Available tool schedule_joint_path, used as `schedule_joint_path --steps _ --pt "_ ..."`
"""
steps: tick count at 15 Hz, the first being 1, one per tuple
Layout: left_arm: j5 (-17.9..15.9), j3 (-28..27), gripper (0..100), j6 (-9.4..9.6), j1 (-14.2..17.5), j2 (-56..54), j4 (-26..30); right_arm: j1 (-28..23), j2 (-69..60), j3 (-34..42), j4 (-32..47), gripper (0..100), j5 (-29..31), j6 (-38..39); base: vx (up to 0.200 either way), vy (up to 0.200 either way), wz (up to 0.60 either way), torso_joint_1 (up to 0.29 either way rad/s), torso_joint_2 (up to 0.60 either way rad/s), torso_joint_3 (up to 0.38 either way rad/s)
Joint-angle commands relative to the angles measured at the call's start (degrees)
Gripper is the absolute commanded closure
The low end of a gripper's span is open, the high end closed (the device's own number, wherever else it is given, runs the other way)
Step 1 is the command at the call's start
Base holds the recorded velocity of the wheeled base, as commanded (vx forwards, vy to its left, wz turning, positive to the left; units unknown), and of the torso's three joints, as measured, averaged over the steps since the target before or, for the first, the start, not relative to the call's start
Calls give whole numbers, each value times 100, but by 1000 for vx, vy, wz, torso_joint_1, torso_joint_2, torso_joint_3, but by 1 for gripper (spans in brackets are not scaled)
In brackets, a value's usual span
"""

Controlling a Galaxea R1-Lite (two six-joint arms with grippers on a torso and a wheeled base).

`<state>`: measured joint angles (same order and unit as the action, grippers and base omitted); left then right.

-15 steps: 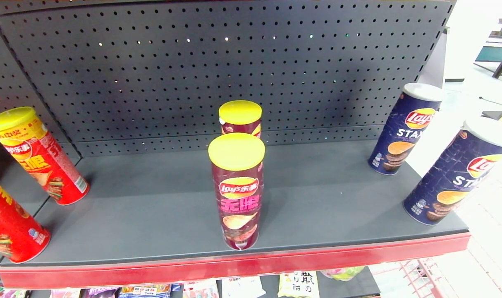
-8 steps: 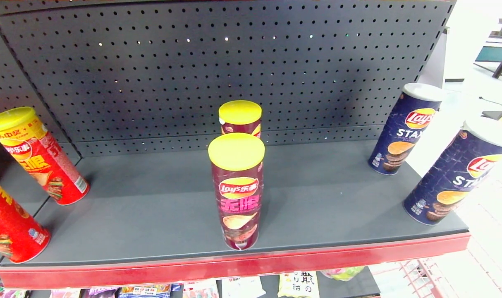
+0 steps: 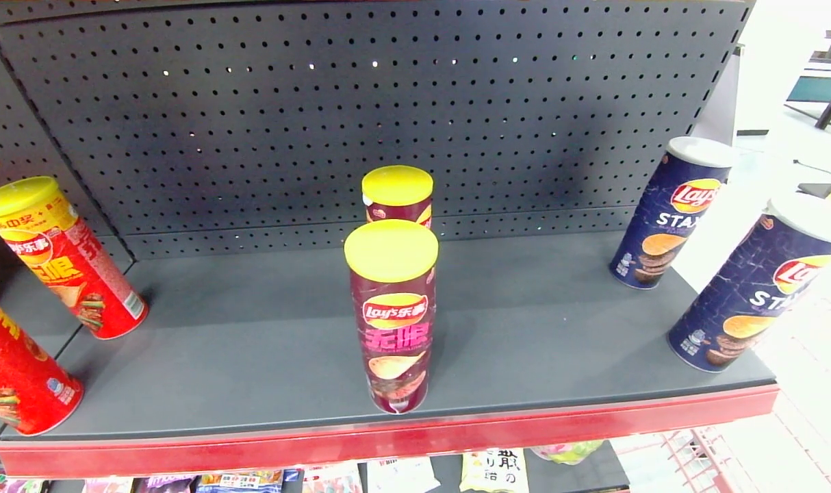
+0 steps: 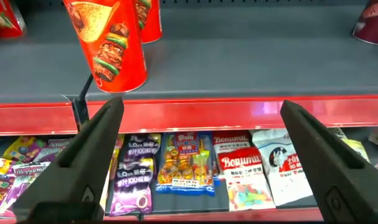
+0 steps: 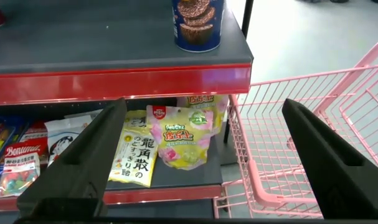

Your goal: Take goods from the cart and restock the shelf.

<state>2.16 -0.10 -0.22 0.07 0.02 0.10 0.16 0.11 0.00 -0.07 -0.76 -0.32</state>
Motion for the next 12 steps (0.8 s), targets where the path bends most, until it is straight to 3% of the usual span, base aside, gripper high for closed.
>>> schedule_joint_path --steps 1,4,7,12 --pt "4 1 0 -4 1 -2 -1 2 -2 0 -1 0 -4 -3 -200 0 0 12 7 2" --pt "4 1 0 -4 1 -2 -1 2 -2 0 -1 0 -4 -3 0 0 0 0 0 0" --pt "4 1 0 -4 1 -2 -1 2 -2 0 -1 0 -4 5 0 0 600 6 6 -1" --pt "4 1 0 -4 1 -2 -1 2 -2 0 -1 0 -4 5 0 0 0 0 0 0"
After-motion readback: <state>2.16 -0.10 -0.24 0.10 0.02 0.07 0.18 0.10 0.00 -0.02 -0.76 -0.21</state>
